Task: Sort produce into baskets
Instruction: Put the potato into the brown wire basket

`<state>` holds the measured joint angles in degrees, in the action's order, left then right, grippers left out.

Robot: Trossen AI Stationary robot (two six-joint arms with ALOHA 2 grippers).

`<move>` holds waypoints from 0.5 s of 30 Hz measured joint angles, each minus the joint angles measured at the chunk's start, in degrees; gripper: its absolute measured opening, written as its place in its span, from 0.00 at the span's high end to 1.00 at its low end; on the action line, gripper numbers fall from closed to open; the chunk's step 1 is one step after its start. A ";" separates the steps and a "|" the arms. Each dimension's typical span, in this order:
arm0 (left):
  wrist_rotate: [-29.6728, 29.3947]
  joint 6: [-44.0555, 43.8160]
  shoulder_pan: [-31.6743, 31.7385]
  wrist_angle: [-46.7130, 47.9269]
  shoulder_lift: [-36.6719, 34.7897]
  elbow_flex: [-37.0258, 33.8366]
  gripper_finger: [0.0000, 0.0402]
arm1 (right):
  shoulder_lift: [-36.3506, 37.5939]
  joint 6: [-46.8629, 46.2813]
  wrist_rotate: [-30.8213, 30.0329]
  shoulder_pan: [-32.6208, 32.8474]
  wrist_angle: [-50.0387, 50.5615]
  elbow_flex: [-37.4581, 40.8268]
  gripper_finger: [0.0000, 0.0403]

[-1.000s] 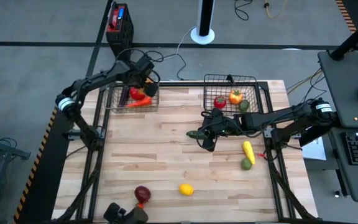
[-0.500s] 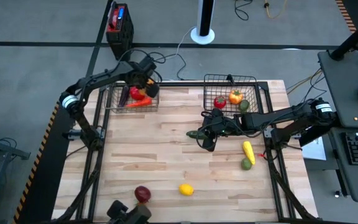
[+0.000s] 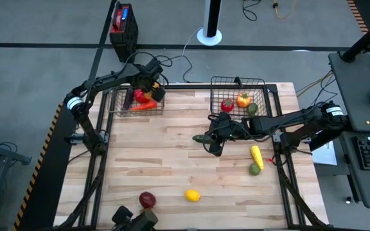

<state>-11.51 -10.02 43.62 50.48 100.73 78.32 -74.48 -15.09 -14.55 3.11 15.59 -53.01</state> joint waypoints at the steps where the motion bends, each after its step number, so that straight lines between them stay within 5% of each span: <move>1: 0.00 0.00 0.00 0.02 0.00 0.00 0.28 | 0.00 0.00 0.00 0.00 0.00 0.00 0.98; 15: 0.07 0.50 0.00 0.94 0.00 0.00 0.16 | 0.00 0.09 0.00 0.00 0.00 0.00 0.98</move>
<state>-11.44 -9.52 43.62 51.42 100.73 78.32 -74.48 -15.00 -14.55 3.11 15.59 -53.01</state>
